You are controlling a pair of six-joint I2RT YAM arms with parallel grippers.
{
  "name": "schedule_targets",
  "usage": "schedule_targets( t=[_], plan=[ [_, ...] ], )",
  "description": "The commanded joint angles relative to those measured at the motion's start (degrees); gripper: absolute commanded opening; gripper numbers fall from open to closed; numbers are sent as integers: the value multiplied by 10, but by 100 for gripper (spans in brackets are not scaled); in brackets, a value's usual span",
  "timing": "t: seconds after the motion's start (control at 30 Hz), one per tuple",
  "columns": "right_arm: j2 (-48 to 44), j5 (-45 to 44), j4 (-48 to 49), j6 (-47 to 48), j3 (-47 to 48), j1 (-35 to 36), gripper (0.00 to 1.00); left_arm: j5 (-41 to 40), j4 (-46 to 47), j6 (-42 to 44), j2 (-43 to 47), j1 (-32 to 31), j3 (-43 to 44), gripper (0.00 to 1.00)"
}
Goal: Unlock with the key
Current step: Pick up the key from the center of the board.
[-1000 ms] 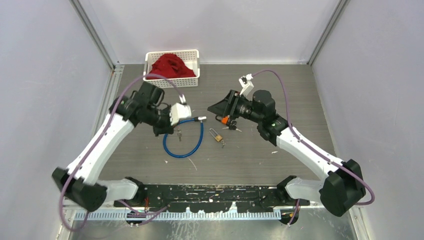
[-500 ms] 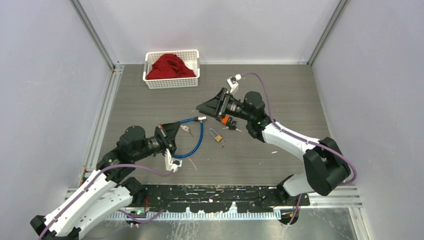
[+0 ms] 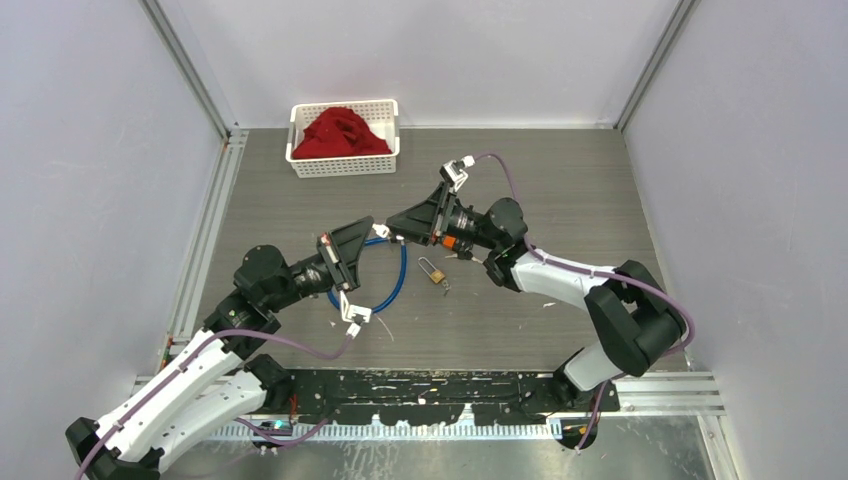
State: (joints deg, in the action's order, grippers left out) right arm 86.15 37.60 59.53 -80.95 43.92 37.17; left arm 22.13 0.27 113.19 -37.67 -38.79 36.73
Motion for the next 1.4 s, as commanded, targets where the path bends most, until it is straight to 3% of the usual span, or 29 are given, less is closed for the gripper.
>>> schedule_targets(
  t=[0.0, 0.23, 0.4, 0.5, 0.63, 0.83, 1.03, 1.2, 1.37],
  plan=[
    [-1, 9, 122, -42, 5, 5, 51, 15, 53, 19, 6, -1, 8, 0],
    [12, -2, 185, -65, 0, 13, 50, 6, 53, 13, 8, -1, 1, 0],
    [10, 7, 150, -33, 18, 30, 46, -5, 54, 10, 7, -1, 2, 0],
    [9, 4, 131, -20, 22, 32, 39, -9, 54, 11, 7, -1, 1, 0],
    [9, -12, 134, -22, 21, 33, 22, -15, 54, 11, 7, -1, -1, 0],
    [12, -21, 134, -23, 23, 34, 24, -22, 54, 12, 6, -1, -2, 0],
    [12, -39, 140, -22, 19, 34, 1, -21, 54, 13, 8, -2, -6, 0],
    [12, -40, 130, -20, 19, 33, 1, -22, 55, 8, 11, -1, -11, 1],
    [-3, -2, 69, 14, 22, 17, 1, -46, 35, -8, 12, -2, -11, 57]
  ],
)
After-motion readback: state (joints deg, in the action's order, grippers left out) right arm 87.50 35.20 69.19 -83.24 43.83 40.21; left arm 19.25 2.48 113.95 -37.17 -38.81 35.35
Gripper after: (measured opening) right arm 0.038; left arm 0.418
